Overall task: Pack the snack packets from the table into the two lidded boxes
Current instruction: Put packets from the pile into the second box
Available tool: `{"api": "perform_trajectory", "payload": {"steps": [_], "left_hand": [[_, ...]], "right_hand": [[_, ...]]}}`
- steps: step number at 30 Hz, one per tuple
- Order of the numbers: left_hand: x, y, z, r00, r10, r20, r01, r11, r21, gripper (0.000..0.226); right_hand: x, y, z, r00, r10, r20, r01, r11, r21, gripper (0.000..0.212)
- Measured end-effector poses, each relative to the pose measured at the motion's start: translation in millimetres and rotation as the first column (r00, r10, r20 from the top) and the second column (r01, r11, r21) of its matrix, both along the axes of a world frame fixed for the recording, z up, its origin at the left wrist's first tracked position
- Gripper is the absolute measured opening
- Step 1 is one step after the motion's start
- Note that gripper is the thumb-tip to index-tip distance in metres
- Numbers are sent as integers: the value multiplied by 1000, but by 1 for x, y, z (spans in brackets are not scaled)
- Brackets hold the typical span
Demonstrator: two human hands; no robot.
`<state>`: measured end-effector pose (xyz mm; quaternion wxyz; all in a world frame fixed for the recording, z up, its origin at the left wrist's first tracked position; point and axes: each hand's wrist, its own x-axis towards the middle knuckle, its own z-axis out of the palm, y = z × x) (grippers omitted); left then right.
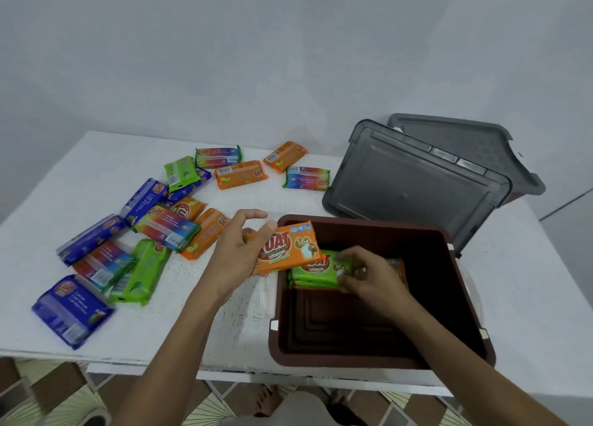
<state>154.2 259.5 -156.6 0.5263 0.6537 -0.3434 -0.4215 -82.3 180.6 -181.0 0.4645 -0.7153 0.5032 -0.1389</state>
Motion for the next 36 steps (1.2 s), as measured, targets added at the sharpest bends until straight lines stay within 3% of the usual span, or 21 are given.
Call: {"api": "perform_trajectory", "payload": {"steps": [2, 4, 8, 11, 13, 14, 16, 18, 20, 24, 26, 29, 32, 36], "left_hand": [[0, 0, 0, 1000, 1, 10, -1, 1000, -2, 34], [-1, 0, 1, 1000, -1, 18, 1, 1000, -6, 36], [-4, 0, 5, 999, 2, 54, -1, 1000, -19, 35], [-8, 0, 9, 997, 6, 81, -3, 1000, -29, 35], [-11, 1, 12, 996, 6, 89, -2, 999, -39, 36], [-13, 0, 14, 996, 3, 84, 1, 999, -48, 36], [-18, -2, 19, 998, -12, 66, 17, 998, -65, 35], [-25, -7, 25, 997, -43, 65, 48, 996, -73, 31], [-34, -12, 29, 994, -90, 66, 95, 992, -79, 29], [-46, -19, 33, 975, -174, 135, 187, 978, -88, 31], [-45, -18, 28, 924, -106, 368, 155, 982, -106, 28], [-42, -11, 14, 746, 49, 664, 83, 983, -166, 24], [-45, -7, -2, 624, 55, 779, 60, 991, -118, 21], [-50, -7, -13, 570, 70, 819, 24, 994, -102, 22]], "right_hand": [[3, 2, -2, 973, 63, -221, -110, 972, -206, 24], [6, 3, -4, 958, 83, -273, -175, 927, -332, 24], [5, 3, 0, 956, 99, -275, -186, 932, -310, 30], [2, 5, 12, 968, 18, -251, -109, 929, -354, 31], [1, 8, 24, 989, -66, -136, 6, 914, -405, 28], [1, 10, 30, 997, -78, -12, 69, 932, -356, 28], [1, 13, 46, 958, -49, 283, 79, 992, -98, 35], [1, 15, 57, 885, -20, 466, -33, 994, 104, 46], [-2, 13, 62, 845, -9, 535, -82, 986, 146, 47], [-22, 5, 64, 814, -94, 573, -6, 985, 170, 24], [-41, -1, 62, 838, -132, 530, 45, 984, 174, 23], [-68, -11, 54, 916, -170, 363, 124, 982, 145, 22], [-79, -18, 40, 974, -156, 164, 141, 985, 100, 21], [-74, -25, 22, 993, -76, -87, 72, 996, -55, 20]]}}
